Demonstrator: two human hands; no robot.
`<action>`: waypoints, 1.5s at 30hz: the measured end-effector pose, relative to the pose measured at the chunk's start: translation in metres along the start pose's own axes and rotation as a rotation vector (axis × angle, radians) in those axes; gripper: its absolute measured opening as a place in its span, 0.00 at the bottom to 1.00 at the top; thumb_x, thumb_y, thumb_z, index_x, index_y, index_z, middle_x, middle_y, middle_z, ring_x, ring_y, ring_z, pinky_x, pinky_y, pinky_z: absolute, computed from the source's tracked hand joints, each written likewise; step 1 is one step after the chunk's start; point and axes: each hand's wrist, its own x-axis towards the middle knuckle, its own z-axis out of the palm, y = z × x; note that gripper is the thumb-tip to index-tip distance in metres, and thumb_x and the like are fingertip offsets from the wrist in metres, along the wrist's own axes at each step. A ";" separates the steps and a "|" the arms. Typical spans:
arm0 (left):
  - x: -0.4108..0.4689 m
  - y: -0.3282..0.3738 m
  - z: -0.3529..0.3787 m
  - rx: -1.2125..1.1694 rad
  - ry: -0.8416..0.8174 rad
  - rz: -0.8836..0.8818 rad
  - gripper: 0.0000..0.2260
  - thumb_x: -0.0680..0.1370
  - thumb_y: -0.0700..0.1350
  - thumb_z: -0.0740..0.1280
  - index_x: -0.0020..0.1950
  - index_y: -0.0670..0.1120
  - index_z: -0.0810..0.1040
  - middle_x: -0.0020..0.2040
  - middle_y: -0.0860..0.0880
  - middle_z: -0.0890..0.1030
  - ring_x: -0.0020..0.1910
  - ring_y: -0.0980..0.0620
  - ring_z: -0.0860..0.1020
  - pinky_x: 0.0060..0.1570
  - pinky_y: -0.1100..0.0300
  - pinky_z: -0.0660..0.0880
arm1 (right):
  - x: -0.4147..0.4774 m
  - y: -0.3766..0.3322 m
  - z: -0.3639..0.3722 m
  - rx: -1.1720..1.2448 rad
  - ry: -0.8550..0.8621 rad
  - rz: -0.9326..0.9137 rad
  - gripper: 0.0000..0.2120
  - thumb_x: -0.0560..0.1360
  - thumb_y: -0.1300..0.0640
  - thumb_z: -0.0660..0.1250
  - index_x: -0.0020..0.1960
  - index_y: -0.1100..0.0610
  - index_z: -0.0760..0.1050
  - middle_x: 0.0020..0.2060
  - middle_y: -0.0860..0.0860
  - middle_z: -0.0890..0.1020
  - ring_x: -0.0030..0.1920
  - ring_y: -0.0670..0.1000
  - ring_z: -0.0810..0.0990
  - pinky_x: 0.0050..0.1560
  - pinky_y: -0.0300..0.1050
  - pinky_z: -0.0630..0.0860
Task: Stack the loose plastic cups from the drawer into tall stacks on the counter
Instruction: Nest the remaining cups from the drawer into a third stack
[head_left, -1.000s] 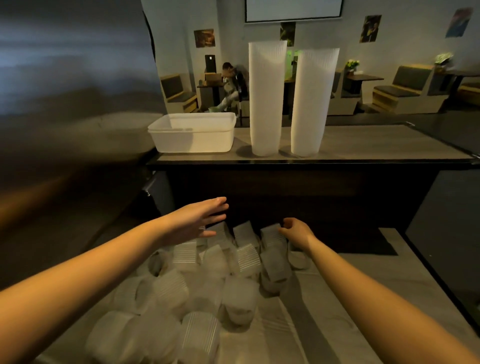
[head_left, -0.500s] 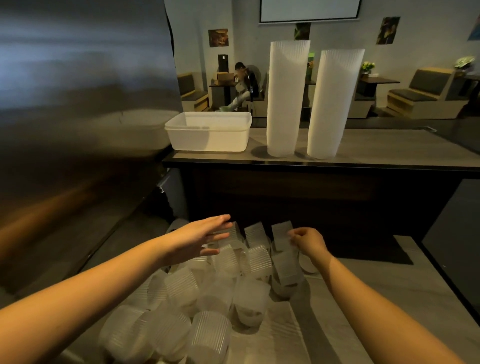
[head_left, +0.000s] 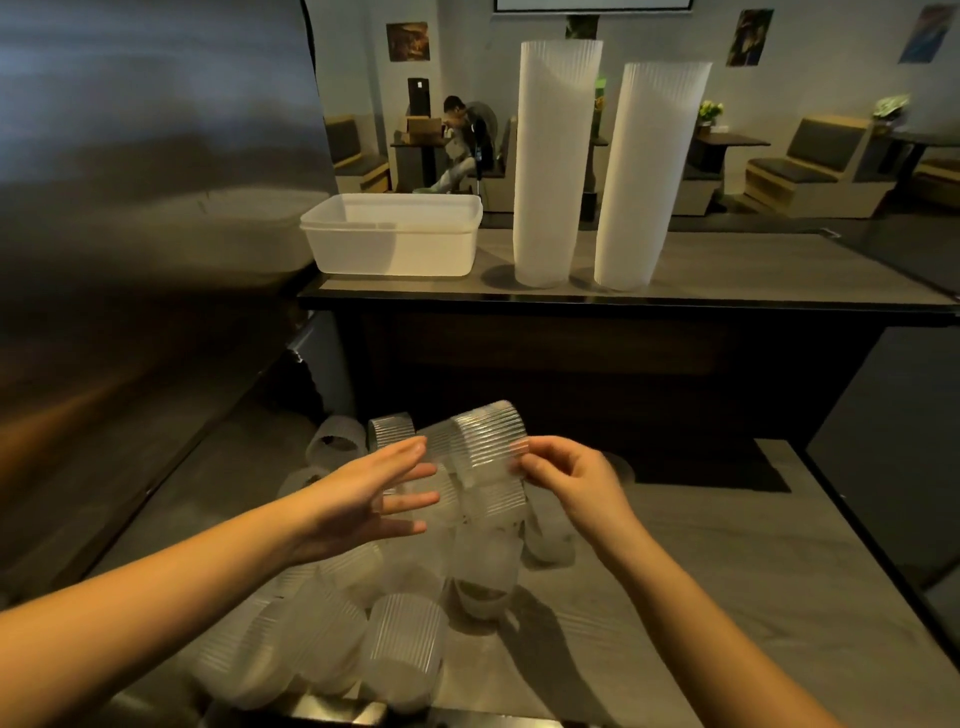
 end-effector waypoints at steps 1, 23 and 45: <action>-0.001 -0.003 0.001 -0.015 -0.014 -0.009 0.34 0.66 0.54 0.68 0.71 0.53 0.65 0.66 0.47 0.73 0.58 0.45 0.78 0.57 0.46 0.75 | -0.003 0.001 0.007 -0.028 -0.025 -0.015 0.08 0.75 0.64 0.62 0.50 0.55 0.77 0.42 0.46 0.82 0.43 0.36 0.80 0.46 0.31 0.76; -0.011 -0.024 -0.031 -0.324 0.000 -0.028 0.26 0.72 0.43 0.65 0.70 0.49 0.66 0.52 0.48 0.75 0.52 0.37 0.79 0.37 0.55 0.81 | 0.002 0.065 -0.023 -0.438 0.359 0.252 0.20 0.76 0.55 0.63 0.67 0.54 0.67 0.63 0.52 0.72 0.62 0.49 0.72 0.57 0.42 0.71; -0.002 -0.023 -0.040 -0.297 -0.072 -0.018 0.32 0.67 0.46 0.70 0.71 0.50 0.67 0.67 0.43 0.72 0.55 0.38 0.79 0.54 0.49 0.77 | -0.023 -0.020 0.018 0.178 0.228 -0.022 0.09 0.76 0.62 0.61 0.51 0.55 0.78 0.40 0.49 0.84 0.45 0.44 0.82 0.47 0.33 0.77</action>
